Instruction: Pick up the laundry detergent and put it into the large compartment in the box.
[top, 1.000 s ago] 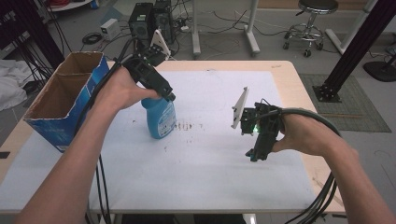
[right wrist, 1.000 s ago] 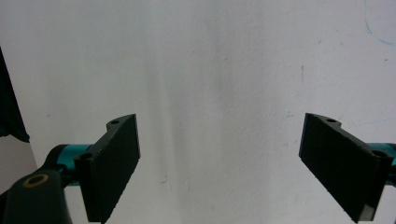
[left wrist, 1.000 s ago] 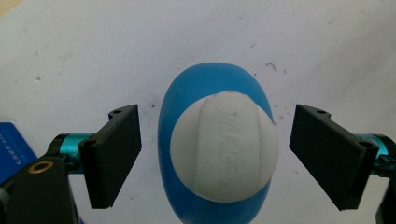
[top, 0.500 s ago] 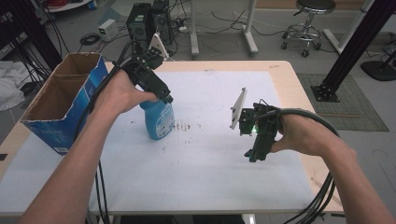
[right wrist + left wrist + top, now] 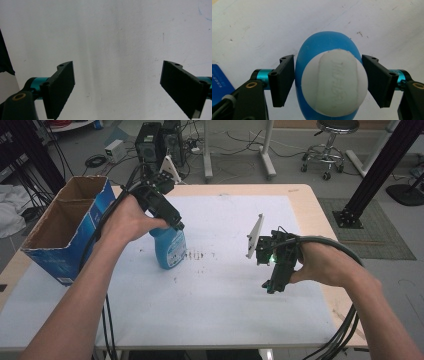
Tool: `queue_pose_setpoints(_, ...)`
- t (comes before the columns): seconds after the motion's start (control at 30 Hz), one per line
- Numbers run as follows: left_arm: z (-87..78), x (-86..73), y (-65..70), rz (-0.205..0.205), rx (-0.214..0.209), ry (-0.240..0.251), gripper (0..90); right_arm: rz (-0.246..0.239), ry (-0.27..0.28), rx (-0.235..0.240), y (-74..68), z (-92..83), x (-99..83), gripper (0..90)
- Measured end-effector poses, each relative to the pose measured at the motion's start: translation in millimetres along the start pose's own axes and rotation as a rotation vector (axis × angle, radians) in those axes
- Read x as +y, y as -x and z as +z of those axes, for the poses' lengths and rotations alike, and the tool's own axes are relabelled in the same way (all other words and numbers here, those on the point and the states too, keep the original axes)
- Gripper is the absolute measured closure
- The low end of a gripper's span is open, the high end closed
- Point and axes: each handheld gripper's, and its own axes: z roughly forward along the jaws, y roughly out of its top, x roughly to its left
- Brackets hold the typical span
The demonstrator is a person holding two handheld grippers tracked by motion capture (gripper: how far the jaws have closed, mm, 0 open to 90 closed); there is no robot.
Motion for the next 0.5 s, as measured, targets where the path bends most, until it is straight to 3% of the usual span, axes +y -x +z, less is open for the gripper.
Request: queue_pose_setpoints(0.5,1.6,0.7,0.1,0.003,-0.007,-0.013,35.7,0.002,0.000,0.001,-0.1,0.2,-0.4,11.5)
